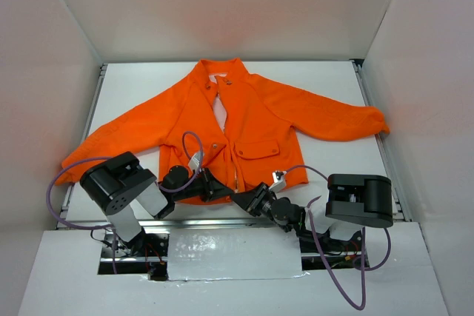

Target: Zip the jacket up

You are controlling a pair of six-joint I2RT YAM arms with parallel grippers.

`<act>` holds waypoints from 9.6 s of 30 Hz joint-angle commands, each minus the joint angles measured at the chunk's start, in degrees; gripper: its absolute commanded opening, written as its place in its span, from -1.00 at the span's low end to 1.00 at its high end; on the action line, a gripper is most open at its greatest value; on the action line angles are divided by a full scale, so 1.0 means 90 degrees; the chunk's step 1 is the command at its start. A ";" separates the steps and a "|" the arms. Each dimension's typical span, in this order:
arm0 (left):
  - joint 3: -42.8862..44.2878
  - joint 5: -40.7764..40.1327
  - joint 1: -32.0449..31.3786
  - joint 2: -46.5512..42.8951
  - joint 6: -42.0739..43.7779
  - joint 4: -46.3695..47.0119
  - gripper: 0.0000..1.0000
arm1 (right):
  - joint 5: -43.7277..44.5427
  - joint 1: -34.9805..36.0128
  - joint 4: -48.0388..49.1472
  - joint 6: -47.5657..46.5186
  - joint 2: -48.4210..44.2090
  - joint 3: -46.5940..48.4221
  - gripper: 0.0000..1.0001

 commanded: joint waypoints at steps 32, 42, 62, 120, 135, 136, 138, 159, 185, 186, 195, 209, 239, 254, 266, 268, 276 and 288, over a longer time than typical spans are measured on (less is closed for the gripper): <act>0.0070 0.0129 -0.0110 -0.0208 0.0312 0.1944 -1.00 | 0.0024 -0.0255 0.1025 0.0561 0.0910 -0.0832 -1.00; 0.0050 0.0217 -0.0169 -0.0315 0.0653 0.1739 -1.00 | -0.0366 -0.0440 0.1418 0.0668 0.0423 -0.0930 -1.00; 0.0041 0.0442 -0.0286 -0.0725 0.1366 0.1309 -1.00 | -0.1040 -0.1114 -0.7097 0.1966 -0.2879 0.1570 -1.00; -0.0496 -0.1609 -0.1702 -0.1848 0.2294 -0.0799 -1.00 | -0.2388 -0.2909 -0.5615 0.6295 -0.2831 0.2076 -1.00; -0.0555 -0.1970 -0.1888 -0.1985 0.2304 -0.1113 -1.00 | -0.3745 -0.4317 -0.6318 0.4556 0.0215 0.5084 -1.00; -0.0545 -0.1961 -0.1888 -0.1975 0.2314 -0.1113 -1.00 | -0.3813 -0.4433 -0.6338 0.4411 0.0372 0.5424 -1.00; -0.0535 -0.1951 -0.1888 -0.1936 0.2314 -0.1103 -1.00 | -0.4057 -0.4580 -0.6357 0.4244 0.0870 0.5797 -1.00; -0.0672 -0.1990 -0.1947 -0.2024 0.2275 -0.0966 -1.00 | -0.5533 -0.5684 -0.8055 0.1969 0.5684 1.2621 -1.00; -0.0770 -0.1677 -0.1986 -0.0638 0.1874 0.0508 -1.00 | -0.5709 -0.6338 -0.6670 0.1841 0.7493 1.4686 -1.00; -0.0770 -0.1687 -0.1986 -0.0608 0.1874 0.0547 -1.00 | -0.5709 -0.6348 -0.6602 0.1822 0.7454 1.4686 -1.00; -0.0458 -0.2496 -0.2336 -0.1778 0.2098 -0.1462 -1.00 | -0.6187 -0.6290 -0.5672 0.1422 0.6410 1.3962 -1.00; -0.0253 -0.2898 -0.2737 -0.1262 0.1903 -0.1591 -1.00 | -0.6216 -0.6582 -0.5683 0.1509 0.6506 1.4587 -1.00; 0.0255 -0.3981 -0.2786 -0.1760 0.1591 -0.3416 -0.95 | -0.6695 -0.6583 -0.3964 0.1353 0.7687 1.4431 -0.52; 0.0479 -0.4538 -0.2796 -0.3720 0.1600 -0.5202 0.92 | -0.7104 -0.6768 -0.4628 0.0505 0.6030 1.3467 0.21; 0.3134 -0.6081 -0.1432 -0.5608 0.2087 -1.1080 0.99 | -0.5253 -0.6379 -0.9050 -0.4149 0.0748 0.9580 1.00; 0.3815 -0.6159 -0.0644 -0.5657 0.2313 -1.1743 0.99 | -0.4520 -0.6193 -0.9615 -0.4612 -0.0326 0.8839 1.00; 0.5722 -0.5157 0.2416 -0.5413 0.3953 -1.2811 0.99 | -0.2888 -0.6036 -1.1287 -0.5112 -0.4252 0.6425 1.00; 0.5696 -0.5946 0.3249 -0.6884 0.4394 -1.3740 0.99 | -0.1969 -0.5948 -1.3982 -0.5473 -0.7038 0.7058 1.00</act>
